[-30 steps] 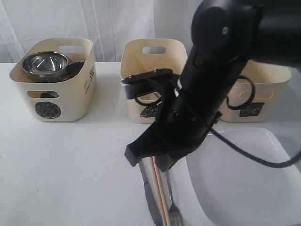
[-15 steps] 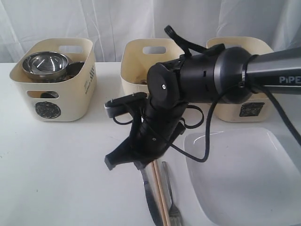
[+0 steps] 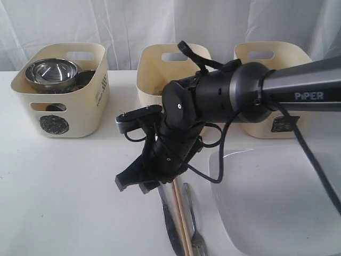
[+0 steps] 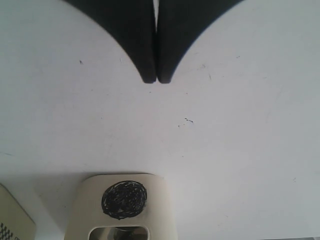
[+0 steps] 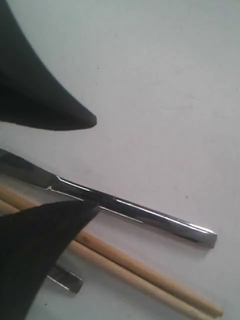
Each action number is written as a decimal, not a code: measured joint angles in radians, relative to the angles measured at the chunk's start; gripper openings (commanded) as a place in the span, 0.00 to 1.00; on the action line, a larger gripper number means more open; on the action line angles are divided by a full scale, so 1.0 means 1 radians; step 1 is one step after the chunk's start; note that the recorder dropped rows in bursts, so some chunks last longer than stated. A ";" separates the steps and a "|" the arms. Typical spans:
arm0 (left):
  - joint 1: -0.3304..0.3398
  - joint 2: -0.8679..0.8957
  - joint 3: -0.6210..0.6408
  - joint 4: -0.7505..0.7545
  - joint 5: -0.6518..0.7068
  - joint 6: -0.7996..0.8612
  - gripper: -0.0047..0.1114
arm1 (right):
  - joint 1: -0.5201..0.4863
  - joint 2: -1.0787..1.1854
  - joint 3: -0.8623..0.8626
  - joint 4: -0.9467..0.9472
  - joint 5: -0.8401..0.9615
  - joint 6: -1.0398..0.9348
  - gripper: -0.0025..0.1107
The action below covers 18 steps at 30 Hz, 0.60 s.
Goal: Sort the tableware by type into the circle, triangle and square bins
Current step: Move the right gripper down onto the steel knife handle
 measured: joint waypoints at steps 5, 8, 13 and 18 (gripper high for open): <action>0.000 0.000 0.000 0.000 0.000 0.000 0.04 | 0.000 0.076 -0.074 -0.003 0.025 0.000 0.41; 0.000 0.000 0.000 0.000 0.000 0.000 0.04 | 0.000 0.096 -0.099 -0.042 0.081 0.058 0.41; 0.000 0.000 0.000 0.000 0.000 0.000 0.04 | 0.000 0.109 -0.104 -0.088 0.126 0.120 0.41; 0.000 0.000 0.000 0.000 0.000 0.000 0.04 | 0.000 0.154 -0.109 -0.095 0.154 0.133 0.39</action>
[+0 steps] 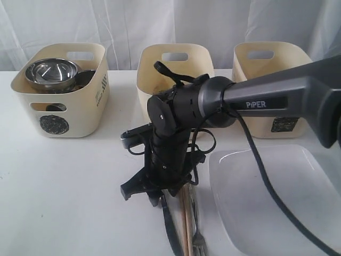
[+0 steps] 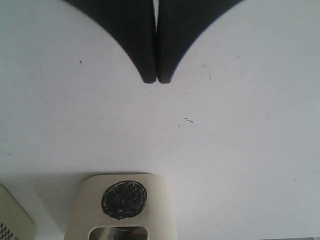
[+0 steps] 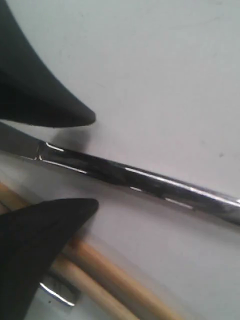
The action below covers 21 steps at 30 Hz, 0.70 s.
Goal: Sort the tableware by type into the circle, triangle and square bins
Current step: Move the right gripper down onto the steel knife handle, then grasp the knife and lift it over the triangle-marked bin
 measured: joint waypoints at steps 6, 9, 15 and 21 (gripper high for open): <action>0.000 0.000 0.000 0.000 0.000 0.000 0.04 | 0.000 0.014 -0.010 0.000 -0.001 0.002 0.13; 0.000 0.000 0.000 0.000 0.000 0.000 0.04 | 0.000 0.036 -0.019 0.067 -0.026 0.005 0.03; 0.000 0.000 0.000 0.000 0.000 0.000 0.04 | 0.002 0.072 -0.035 0.167 -0.051 0.005 0.02; 0.000 0.000 0.000 0.002 0.000 0.000 0.04 | 0.006 0.070 -0.039 0.228 -0.056 -0.034 0.02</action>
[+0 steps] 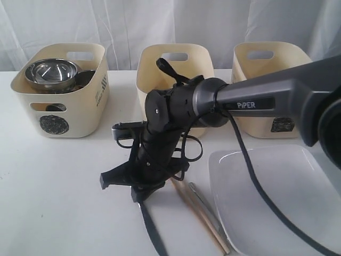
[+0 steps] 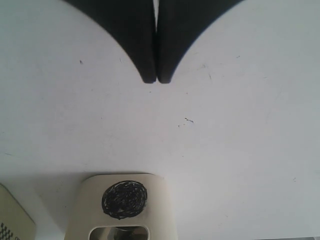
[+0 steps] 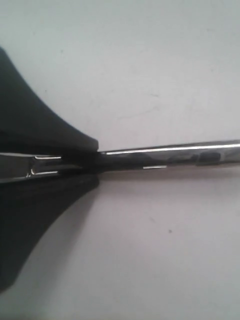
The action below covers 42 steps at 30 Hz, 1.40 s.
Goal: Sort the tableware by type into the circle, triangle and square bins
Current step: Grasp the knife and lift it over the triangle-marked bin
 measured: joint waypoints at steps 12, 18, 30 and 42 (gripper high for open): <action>0.000 0.000 0.000 0.000 0.000 0.000 0.04 | 0.021 -0.034 0.011 0.021 0.024 -0.035 0.02; 0.000 0.000 0.000 0.000 0.000 0.000 0.04 | 0.027 -0.054 0.027 0.012 0.057 -0.056 0.02; 0.000 0.000 0.000 0.002 0.000 0.000 0.04 | 0.027 -0.141 0.033 -0.018 0.072 -0.061 0.02; 0.000 0.000 0.000 0.002 0.000 0.000 0.04 | 0.027 -0.350 0.022 -0.031 -0.015 -0.071 0.02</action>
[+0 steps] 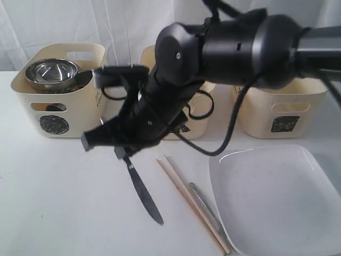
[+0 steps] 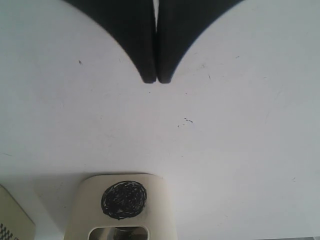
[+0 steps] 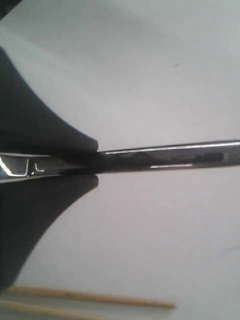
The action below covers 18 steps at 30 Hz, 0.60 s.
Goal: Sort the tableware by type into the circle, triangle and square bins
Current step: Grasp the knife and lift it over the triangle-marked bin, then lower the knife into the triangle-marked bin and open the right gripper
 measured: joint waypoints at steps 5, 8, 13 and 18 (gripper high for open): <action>0.000 0.000 0.000 0.000 0.000 0.000 0.04 | -0.019 -0.094 -0.010 -0.015 -0.230 -0.007 0.02; 0.000 0.000 0.000 0.000 0.000 0.000 0.04 | -0.056 -0.115 -0.010 -0.015 -0.362 -0.007 0.02; 0.000 0.000 0.000 0.000 0.000 0.000 0.04 | -0.136 -0.119 -0.010 -0.015 -0.553 0.040 0.02; 0.000 0.000 0.000 0.000 0.000 0.000 0.04 | -0.214 -0.117 -0.010 -0.020 -0.653 0.048 0.02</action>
